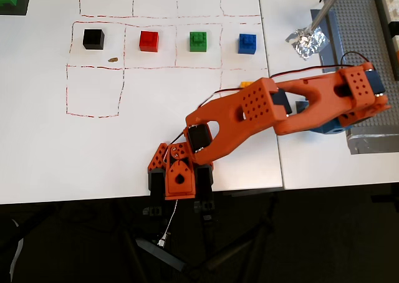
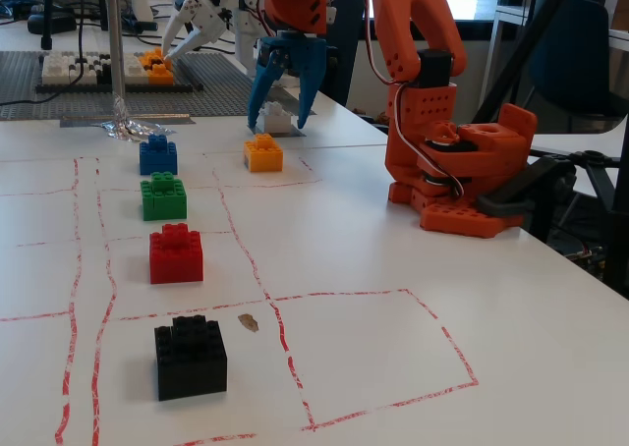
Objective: Grab the block and put it in the grey marker
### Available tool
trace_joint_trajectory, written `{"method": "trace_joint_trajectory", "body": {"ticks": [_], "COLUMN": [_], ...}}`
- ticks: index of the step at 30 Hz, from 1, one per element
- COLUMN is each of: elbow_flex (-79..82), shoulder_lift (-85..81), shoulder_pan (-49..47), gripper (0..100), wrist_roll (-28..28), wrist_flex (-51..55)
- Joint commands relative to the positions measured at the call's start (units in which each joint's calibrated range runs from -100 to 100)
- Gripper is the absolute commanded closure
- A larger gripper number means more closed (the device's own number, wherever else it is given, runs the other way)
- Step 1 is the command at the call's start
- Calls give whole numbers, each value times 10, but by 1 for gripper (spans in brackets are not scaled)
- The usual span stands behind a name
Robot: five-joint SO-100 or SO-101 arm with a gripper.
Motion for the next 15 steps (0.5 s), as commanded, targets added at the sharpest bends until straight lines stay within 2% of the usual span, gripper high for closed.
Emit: {"method": "trace_joint_trajectory", "body": {"ticks": [1, 9, 12, 15], "elbow_flex": [-75, -96, -36, 59], "shoulder_lift": [-68, -153, -219, -299], "shoulder_pan": [17, -1, -34, -80], "gripper": [69, 72, 82, 88], "wrist_roll": [-3, -12, -18, -26], "wrist_flex": [39, 118, 132, 133]}}
